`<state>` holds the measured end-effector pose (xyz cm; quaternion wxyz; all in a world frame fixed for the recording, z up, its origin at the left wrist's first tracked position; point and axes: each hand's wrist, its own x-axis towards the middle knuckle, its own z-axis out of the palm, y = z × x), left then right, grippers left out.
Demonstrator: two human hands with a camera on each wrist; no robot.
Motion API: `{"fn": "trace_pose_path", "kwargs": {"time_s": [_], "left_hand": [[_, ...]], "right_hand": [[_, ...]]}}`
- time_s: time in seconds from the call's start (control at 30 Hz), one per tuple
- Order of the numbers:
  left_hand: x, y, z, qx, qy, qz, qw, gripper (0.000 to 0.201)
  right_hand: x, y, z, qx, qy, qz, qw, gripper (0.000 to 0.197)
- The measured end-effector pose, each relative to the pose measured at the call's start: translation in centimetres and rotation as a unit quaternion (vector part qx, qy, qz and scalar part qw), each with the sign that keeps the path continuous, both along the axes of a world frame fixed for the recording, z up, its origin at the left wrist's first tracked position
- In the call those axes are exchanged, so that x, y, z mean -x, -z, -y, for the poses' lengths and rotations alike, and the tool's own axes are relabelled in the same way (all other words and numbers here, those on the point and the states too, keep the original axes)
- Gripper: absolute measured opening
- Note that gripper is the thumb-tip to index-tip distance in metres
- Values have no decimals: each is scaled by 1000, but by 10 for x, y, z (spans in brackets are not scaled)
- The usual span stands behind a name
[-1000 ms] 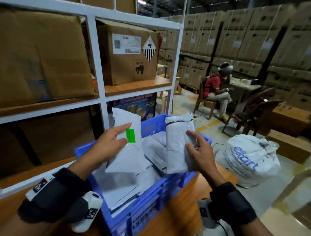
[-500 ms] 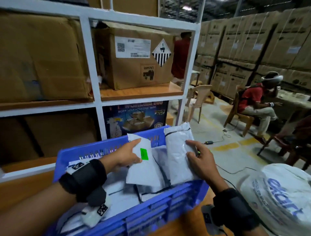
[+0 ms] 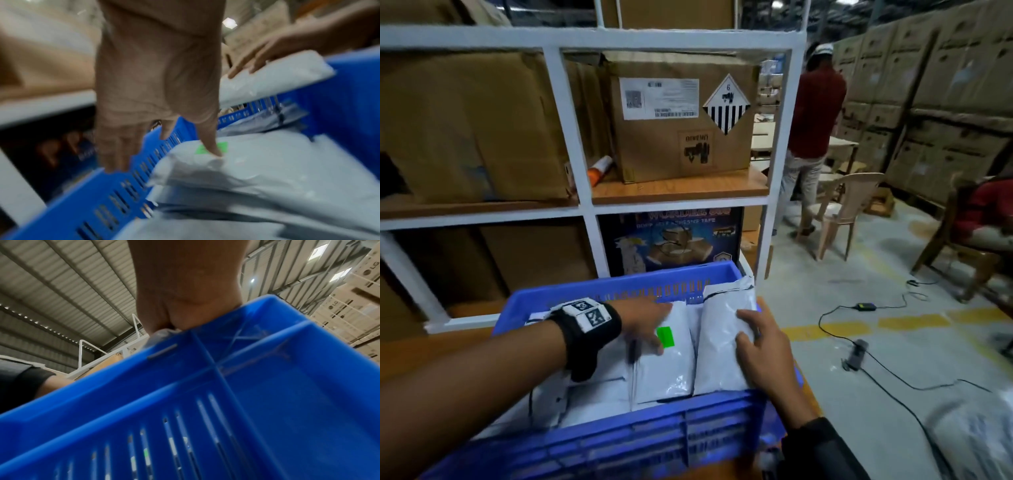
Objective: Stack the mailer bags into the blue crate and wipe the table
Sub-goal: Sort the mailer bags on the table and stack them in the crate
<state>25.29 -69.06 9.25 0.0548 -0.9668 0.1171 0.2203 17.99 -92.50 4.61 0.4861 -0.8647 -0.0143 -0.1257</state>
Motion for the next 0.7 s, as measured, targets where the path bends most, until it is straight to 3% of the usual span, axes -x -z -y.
{"fn": "trace_pose_path", "kwargs": {"time_s": [0.1, 0.23, 0.4, 0.6, 0.7], "left_hand": [[-6, 7, 8, -26, -15, -96, 995, 107], [-2, 24, 25, -89, -22, -100, 991, 123], [2, 35, 34, -79, -31, -94, 992, 129], [1, 48, 25, -24, -22, -77, 996, 131], [-2, 48, 18, 3, -21, -72, 997, 130]], "right_hand": [[2, -2, 3, 9, -11, 8, 1000, 38], [-2, 1, 5, 43, -11, 8, 999, 38], [-11, -7, 6, 65, -43, -51, 996, 39], [-60, -63, -9, 213, -61, -59, 973, 29], [-89, -65, -29, 313, -102, -103, 939, 27]]}}
